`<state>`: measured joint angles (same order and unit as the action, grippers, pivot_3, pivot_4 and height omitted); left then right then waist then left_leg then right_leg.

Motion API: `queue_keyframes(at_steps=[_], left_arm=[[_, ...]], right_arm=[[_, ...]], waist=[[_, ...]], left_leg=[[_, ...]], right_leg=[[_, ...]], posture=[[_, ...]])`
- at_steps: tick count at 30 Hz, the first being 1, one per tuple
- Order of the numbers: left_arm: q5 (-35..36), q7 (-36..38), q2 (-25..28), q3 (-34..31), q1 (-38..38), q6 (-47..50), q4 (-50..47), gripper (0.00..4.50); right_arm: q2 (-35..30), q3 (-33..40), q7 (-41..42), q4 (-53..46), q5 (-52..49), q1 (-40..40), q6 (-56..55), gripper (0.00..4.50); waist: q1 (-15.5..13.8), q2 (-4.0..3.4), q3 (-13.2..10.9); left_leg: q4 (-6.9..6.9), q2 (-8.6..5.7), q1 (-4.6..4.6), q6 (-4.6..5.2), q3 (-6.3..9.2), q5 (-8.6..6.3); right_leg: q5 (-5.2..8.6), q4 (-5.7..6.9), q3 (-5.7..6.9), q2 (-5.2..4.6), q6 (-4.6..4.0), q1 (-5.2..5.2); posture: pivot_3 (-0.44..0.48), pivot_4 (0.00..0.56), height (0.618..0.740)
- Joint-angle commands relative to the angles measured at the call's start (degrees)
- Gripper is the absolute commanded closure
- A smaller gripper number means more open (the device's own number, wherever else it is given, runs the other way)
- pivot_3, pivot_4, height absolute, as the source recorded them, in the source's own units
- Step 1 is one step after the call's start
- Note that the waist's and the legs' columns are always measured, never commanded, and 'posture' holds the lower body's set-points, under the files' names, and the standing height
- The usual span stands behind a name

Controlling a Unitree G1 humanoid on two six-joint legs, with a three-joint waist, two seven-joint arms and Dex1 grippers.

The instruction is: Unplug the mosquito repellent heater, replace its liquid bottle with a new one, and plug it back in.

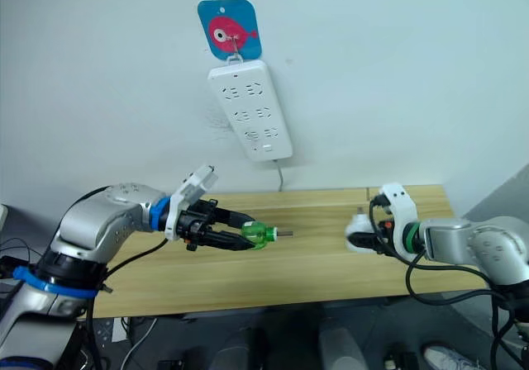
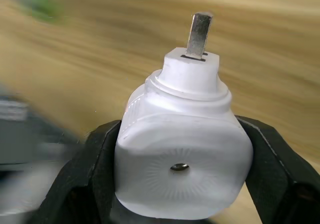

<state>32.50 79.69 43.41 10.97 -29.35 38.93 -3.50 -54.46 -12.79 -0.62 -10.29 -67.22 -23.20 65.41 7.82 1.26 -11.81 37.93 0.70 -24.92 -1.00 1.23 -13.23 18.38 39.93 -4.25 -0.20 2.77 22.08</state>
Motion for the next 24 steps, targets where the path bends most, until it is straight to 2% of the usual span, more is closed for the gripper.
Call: queue_keyframes(at_steps=[1,5,8,12,15,16,17,20,24], left_arm=[[-1.38,-2.36,-0.86,-1.64,2.88,-5.10,-5.67,2.24],[-2.42,-3.25,-1.10,-1.23,5.68,-7.35,-7.83,2.24],[-3.09,-3.91,-1.46,-0.90,6.87,-8.70,-8.36,2.24],[-3.91,-4.25,-1.79,-0.43,7.73,-9.92,-8.37,2.24],[-4.49,-4.40,-2.22,-0.14,8.32,-10.89,-7.99,2.24],[-4.67,-4.42,-2.40,-0.12,8.42,-11.10,-7.80,2.24],[-4.81,-4.51,-2.60,-0.18,8.51,-11.25,-7.55,2.24],[-5.19,-5.38,-3.27,-0.86,8.79,-11.99,-6.55,2.24],[-5.73,-8.66,-5.53,-3.08,9.35,-14.70,-4.55,2.24]], right_arm=[[2.76,-5.67,-1.34,8.37,15.00,-5.93,3.61,1.46],[6.77,-9.56,5.41,18.80,25.15,-10.80,2.81,1.46],[10.96,-8.58,7.69,28.04,30.85,-14.13,1.44,1.46],[14.35,-6.15,10.39,34.50,35.63,-16.53,1.26,1.46],[16.23,-2.93,10.75,36.86,38.10,-17.13,1.52,0.47],[16.28,-2.26,11.33,36.22,38.80,-16.91,1.84,0.11],[15.97,-1.51,12.06,34.59,39.27,-16.36,2.07,0.00],[13.16,1.50,14.08,26.31,39.81,-13.71,3.50,0.00],[11.06,13.08,16.61,7.50,33.79,-7.25,8.54,0.00]], waist=[[0.03,-0.04,-0.07],[0.08,-0.09,-0.16],[0.07,-0.12,-0.18],[0.08,-0.15,-0.20],[0.09,-0.15,-0.20],[0.09,-0.15,-0.20],[0.09,-0.17,-0.22],[0.04,-0.18,-0.22],[-0.07,-0.20,-0.23]], left_leg=[[0.00,-0.02,0.00,0.00,-0.01,0.00],[0.00,-0.03,0.02,0.00,-0.06,0.00],[-0.02,-0.02,0.01,0.00,-0.01,0.00],[-0.02,-0.06,0.01,0.01,-0.01,0.00],[-0.01,-0.06,0.01,0.01,-0.01,0.00],[-0.01,-0.06,0.01,0.01,-0.01,0.00],[0.00,-0.05,0.01,0.01,0.00,0.00],[0.00,-0.06,0.01,0.01,0.02,0.00],[-0.04,-0.09,0.00,0.01,0.06,-0.01]], right_leg=[[0.00,0.00,-0.01,-0.02,0.00,0.00],[-0.01,0.05,-0.04,-0.03,-0.01,0.03],[-0.01,0.05,0.02,0.00,-0.01,0.02],[-0.01,0.05,0.03,-0.01,-0.01,0.01],[-0.02,0.06,0.04,-0.02,-0.01,0.00],[-0.02,0.07,0.04,-0.03,-0.02,0.00],[-0.02,0.07,0.06,-0.02,-0.02,-0.01],[-0.02,0.09,0.08,-0.03,-0.02,0.00],[-0.02,0.08,0.11,-0.08,-0.01,-0.01]], posture=[[-0.178,0.199,0.740],[-0.162,0.195,0.740],[-0.156,0.193,0.740],[-0.150,0.192,0.740],[-0.151,0.190,0.740],[-0.154,0.189,0.740],[-0.157,0.187,0.740],[-0.159,0.185,0.740],[-0.169,0.183,0.740]])
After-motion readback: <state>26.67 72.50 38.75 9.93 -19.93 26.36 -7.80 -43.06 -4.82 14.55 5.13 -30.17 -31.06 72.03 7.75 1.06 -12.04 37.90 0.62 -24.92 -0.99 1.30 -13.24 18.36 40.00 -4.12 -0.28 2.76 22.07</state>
